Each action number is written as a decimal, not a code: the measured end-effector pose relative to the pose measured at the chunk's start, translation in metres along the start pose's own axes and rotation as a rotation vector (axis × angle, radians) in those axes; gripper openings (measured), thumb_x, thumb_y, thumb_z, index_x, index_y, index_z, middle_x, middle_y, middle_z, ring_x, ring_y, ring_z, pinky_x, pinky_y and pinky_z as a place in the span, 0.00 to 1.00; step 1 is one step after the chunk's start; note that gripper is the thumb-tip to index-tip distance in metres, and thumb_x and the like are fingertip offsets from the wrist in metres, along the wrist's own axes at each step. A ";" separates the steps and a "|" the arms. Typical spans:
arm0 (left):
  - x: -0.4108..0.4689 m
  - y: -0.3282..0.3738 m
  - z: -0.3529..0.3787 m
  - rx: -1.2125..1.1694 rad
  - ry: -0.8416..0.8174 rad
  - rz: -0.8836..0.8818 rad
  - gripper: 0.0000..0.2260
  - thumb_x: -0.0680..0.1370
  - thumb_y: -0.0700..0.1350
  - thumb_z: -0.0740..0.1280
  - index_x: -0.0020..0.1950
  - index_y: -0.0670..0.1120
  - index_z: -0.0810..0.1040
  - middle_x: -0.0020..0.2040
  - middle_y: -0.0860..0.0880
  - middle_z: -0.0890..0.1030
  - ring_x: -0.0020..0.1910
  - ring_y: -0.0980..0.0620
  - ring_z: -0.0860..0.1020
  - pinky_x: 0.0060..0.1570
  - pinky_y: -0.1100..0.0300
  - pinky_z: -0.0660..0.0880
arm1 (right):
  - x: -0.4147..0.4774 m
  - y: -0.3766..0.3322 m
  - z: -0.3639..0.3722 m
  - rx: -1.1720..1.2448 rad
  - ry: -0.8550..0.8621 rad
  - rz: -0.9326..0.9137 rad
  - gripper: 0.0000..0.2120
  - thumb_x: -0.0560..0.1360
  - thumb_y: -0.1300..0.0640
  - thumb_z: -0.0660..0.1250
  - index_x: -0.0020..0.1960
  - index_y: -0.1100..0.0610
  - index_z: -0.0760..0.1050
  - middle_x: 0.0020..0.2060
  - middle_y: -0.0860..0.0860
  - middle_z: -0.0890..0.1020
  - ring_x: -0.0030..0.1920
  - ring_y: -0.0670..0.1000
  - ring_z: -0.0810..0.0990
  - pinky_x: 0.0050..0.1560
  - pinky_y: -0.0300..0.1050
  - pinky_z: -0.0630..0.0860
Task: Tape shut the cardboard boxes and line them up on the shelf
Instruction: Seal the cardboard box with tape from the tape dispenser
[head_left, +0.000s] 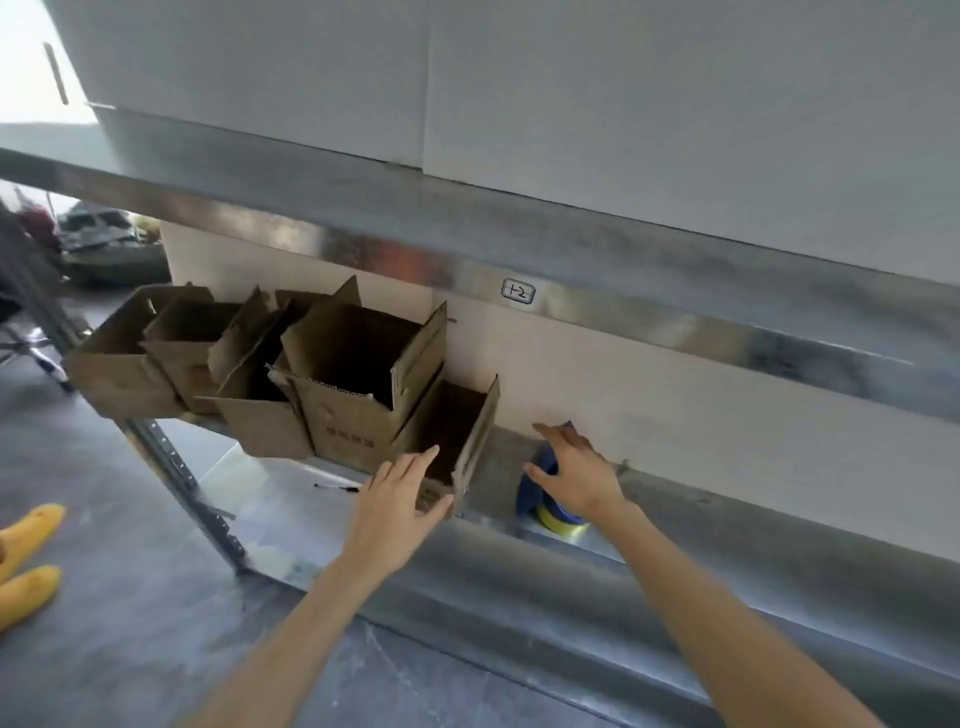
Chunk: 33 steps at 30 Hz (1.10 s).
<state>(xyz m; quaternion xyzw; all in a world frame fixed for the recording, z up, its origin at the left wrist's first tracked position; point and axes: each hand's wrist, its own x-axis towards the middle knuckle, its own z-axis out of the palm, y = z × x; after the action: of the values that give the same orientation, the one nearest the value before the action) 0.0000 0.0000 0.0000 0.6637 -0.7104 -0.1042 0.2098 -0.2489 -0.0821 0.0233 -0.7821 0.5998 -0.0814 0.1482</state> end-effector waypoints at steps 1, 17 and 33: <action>0.002 0.000 0.001 0.009 0.005 0.002 0.29 0.80 0.60 0.62 0.78 0.53 0.62 0.71 0.54 0.71 0.67 0.53 0.69 0.64 0.58 0.67 | 0.000 0.003 0.003 -0.003 -0.001 0.029 0.29 0.79 0.41 0.61 0.77 0.47 0.57 0.74 0.51 0.66 0.71 0.56 0.67 0.62 0.52 0.73; 0.009 -0.007 0.019 0.088 0.128 0.063 0.22 0.75 0.54 0.72 0.67 0.47 0.78 0.56 0.51 0.79 0.55 0.47 0.74 0.52 0.54 0.72 | -0.008 0.014 0.068 0.059 -0.005 0.250 0.38 0.77 0.44 0.65 0.78 0.48 0.47 0.53 0.54 0.80 0.47 0.56 0.81 0.45 0.52 0.80; 0.015 -0.017 0.030 0.075 0.230 0.146 0.20 0.72 0.52 0.75 0.61 0.46 0.81 0.52 0.51 0.79 0.52 0.49 0.73 0.47 0.54 0.73 | -0.014 0.027 0.078 0.176 0.024 0.219 0.31 0.75 0.62 0.66 0.74 0.50 0.58 0.55 0.57 0.76 0.38 0.56 0.78 0.35 0.53 0.77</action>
<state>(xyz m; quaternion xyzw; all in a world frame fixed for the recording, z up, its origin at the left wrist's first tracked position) 0.0022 -0.0204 -0.0316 0.6251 -0.7314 0.0146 0.2721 -0.2535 -0.0643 -0.0588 -0.6947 0.6740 -0.1265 0.2169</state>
